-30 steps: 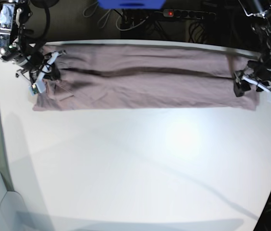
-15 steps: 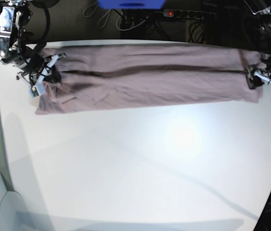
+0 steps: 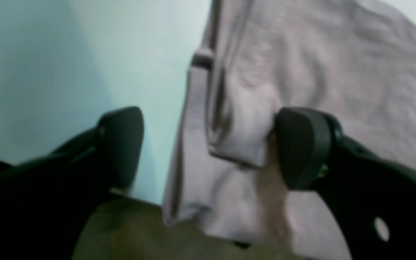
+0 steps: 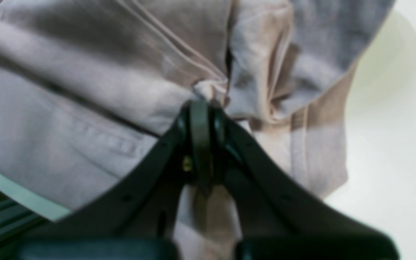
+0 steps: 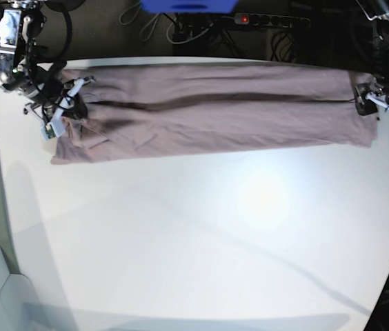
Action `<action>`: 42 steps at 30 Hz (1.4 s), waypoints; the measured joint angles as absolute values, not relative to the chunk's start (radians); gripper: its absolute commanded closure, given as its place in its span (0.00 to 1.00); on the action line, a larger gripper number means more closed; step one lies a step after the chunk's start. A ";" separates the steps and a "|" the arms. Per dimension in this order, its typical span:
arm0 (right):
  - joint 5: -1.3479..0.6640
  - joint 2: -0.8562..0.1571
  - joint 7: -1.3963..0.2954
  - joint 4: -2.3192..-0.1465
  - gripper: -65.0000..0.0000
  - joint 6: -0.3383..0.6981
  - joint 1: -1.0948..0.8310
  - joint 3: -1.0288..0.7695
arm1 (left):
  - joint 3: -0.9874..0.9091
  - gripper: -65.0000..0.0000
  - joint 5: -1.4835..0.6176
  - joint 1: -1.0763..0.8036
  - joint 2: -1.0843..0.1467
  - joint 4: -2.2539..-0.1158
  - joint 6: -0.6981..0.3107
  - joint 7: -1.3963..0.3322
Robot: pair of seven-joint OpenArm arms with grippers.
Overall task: Layout the t-shirt on the table in an organized manner, then fold the t-shirt properly
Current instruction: 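Release the strip end with the left gripper and move it to the strip's middle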
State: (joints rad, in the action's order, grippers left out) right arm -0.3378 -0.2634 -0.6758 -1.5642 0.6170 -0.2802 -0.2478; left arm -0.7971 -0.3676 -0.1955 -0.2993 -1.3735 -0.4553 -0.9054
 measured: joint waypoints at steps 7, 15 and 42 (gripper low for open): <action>-0.338 -0.263 -0.676 -1.564 1.00 0.617 -0.280 -0.248 | -0.797 0.14 -0.371 -0.188 -0.305 -1.353 -0.456 -0.893; -0.338 -0.263 -0.676 -1.564 1.00 0.617 -0.280 -0.248 | -0.782 0.36 -0.366 -0.188 -0.305 -1.350 -0.455 -0.889; -0.337 -0.263 -0.679 -1.564 1.00 0.617 -0.278 -0.248 | -0.757 1.00 -0.375 -0.147 -0.285 -1.370 -0.456 -0.921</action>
